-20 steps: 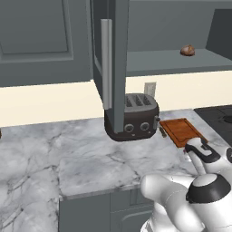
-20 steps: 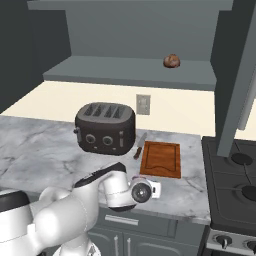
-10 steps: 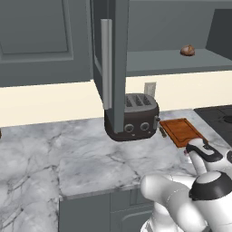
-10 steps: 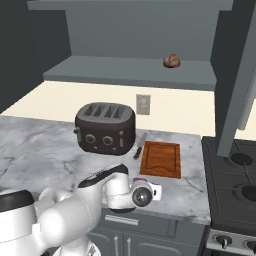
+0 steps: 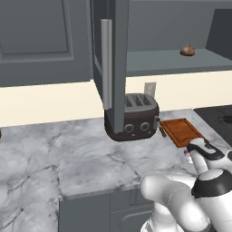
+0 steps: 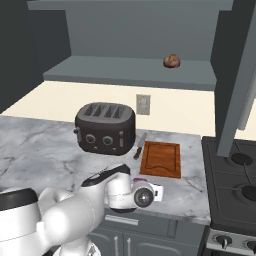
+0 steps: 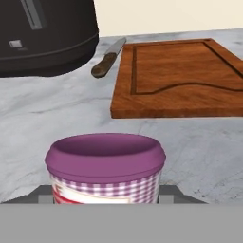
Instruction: Pick the bread, place it on the cutting board, pick the jam, place it on the counter, and close the cabinet.
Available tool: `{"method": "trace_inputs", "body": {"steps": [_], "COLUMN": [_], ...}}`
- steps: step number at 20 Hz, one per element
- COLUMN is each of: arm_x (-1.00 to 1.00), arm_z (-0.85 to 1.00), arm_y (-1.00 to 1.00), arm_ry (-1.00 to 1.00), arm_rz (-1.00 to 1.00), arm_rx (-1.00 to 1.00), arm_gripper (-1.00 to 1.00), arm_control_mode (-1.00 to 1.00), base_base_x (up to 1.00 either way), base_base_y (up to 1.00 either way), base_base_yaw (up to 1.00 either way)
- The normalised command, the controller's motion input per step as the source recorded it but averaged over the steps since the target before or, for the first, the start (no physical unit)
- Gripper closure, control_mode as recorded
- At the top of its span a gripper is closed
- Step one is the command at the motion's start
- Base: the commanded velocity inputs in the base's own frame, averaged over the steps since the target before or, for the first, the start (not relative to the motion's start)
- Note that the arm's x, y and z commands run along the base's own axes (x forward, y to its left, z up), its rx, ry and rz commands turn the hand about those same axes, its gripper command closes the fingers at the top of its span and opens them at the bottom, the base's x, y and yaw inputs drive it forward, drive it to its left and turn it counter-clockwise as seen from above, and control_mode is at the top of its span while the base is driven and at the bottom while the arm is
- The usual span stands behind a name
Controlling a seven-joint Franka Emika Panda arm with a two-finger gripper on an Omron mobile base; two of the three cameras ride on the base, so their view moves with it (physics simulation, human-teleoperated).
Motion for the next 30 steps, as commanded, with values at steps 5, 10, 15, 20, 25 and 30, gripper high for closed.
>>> {"method": "trace_inputs", "body": {"steps": [5,10,15,20,25,30], "arm_x": [0.00,0.00,0.00,0.00,0.00,-0.13], "arm_z": [-0.11,-0.04,0.00,0.00,0.00,0.00], "arm_y": [0.00,0.00,0.00,0.00,0.00,0.00], "arm_ry": [0.00,0.00,0.00,0.00,0.00,0.00], "arm_rz": [0.00,0.00,0.00,0.00,0.00,0.00], "arm_rx": [0.00,0.00,0.00,0.00,0.00,0.00], "arm_gripper": [1.00,1.00,1.00,-1.00,-1.00,-1.00], "arm_control_mode": [-1.00,-1.00,-1.00,-1.00,-1.00,-1.00], "base_base_x": [0.00,0.00,0.00,0.00,0.00,0.00], "base_base_y": [0.00,0.00,0.00,0.00,0.00,0.00], "base_base_yaw": [0.00,0.00,0.00,0.00,0.00,0.00]}}
